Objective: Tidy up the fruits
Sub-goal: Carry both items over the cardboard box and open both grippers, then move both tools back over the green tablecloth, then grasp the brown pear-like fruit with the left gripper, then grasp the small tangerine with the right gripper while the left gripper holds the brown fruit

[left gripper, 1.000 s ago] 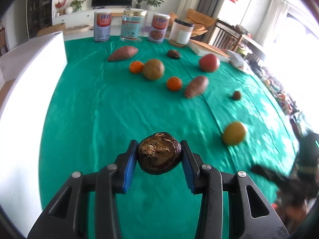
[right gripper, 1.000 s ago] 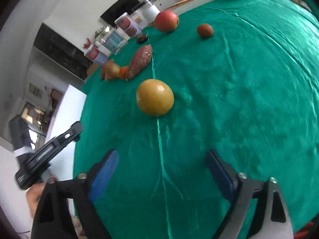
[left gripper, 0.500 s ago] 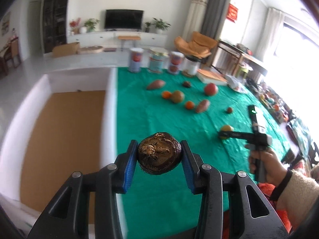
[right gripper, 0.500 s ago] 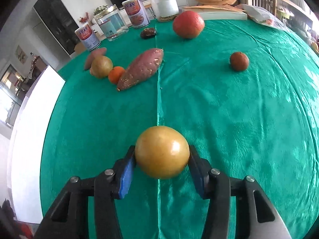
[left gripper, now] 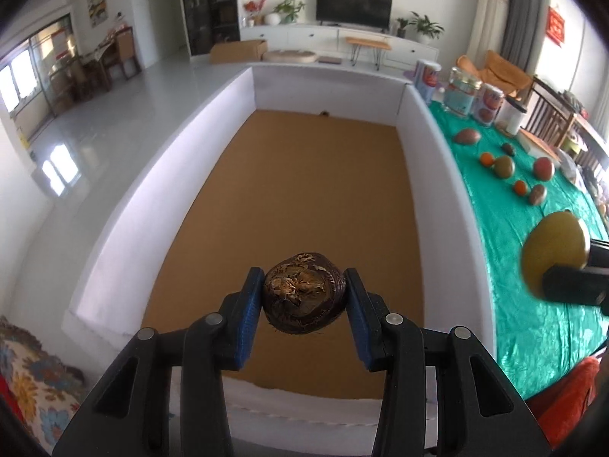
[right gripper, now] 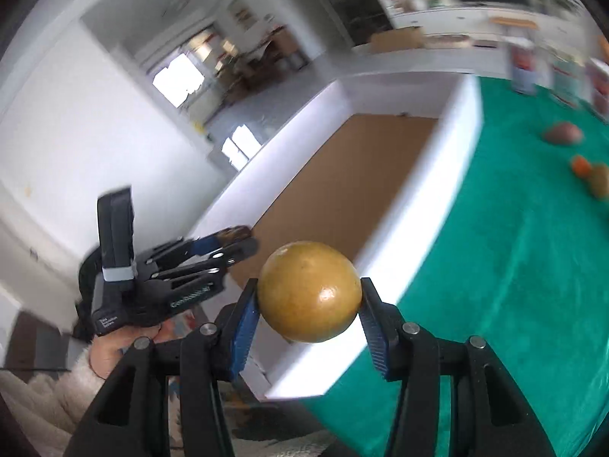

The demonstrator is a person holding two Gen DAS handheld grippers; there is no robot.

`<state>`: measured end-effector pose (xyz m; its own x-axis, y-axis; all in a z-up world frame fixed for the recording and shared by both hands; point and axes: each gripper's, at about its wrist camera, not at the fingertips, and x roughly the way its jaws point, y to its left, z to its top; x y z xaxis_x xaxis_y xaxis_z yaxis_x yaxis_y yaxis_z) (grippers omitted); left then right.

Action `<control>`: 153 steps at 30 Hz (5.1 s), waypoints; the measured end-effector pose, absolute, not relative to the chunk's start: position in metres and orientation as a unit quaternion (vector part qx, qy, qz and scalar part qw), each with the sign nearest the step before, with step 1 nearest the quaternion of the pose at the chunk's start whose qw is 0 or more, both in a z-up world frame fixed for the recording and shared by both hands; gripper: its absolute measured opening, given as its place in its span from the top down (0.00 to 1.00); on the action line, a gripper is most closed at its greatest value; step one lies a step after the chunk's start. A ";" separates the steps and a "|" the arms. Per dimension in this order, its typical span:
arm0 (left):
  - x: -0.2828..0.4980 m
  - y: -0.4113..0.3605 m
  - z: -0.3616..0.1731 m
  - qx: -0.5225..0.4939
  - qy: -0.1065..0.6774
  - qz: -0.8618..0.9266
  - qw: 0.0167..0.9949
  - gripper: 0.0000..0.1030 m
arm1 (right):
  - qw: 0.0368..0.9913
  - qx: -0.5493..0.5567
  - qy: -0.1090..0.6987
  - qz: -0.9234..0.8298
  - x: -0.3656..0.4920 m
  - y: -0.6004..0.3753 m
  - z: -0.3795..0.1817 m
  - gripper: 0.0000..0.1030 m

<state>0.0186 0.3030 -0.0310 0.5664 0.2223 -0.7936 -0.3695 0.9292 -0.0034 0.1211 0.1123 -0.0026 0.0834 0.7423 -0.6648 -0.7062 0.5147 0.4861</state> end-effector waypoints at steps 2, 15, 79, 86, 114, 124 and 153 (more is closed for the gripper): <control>0.012 0.312 -0.033 -0.096 0.435 0.178 0.877 0.56 | 0.736 -0.029 0.466 0.491 0.117 0.143 -0.012 0.51; 0.012 0.294 0.002 -0.103 0.348 0.165 0.917 0.22 | 0.791 0.037 0.430 0.434 0.139 0.097 -0.002 0.28; 0.074 0.071 0.015 -0.015 0.266 0.015 0.964 0.08 | 0.949 0.029 0.311 -0.044 0.047 -0.302 0.060 0.00; 0.140 0.024 -0.091 -0.064 0.455 -0.039 0.887 0.09 | 0.912 0.197 0.359 0.011 0.121 -0.250 -0.099 0.00; 0.377 0.021 -0.108 -0.057 0.431 0.079 0.897 0.19 | 0.879 0.183 0.440 -0.014 0.146 -0.246 -0.140 0.00; 0.313 0.037 -0.099 -0.086 0.418 0.034 0.904 0.52 | 0.879 0.181 0.440 -0.017 0.146 -0.246 -0.140 0.00; 0.180 0.041 -0.139 0.002 0.442 -0.003 0.897 0.06 | 0.900 0.238 0.366 -0.013 0.116 -0.268 -0.116 0.00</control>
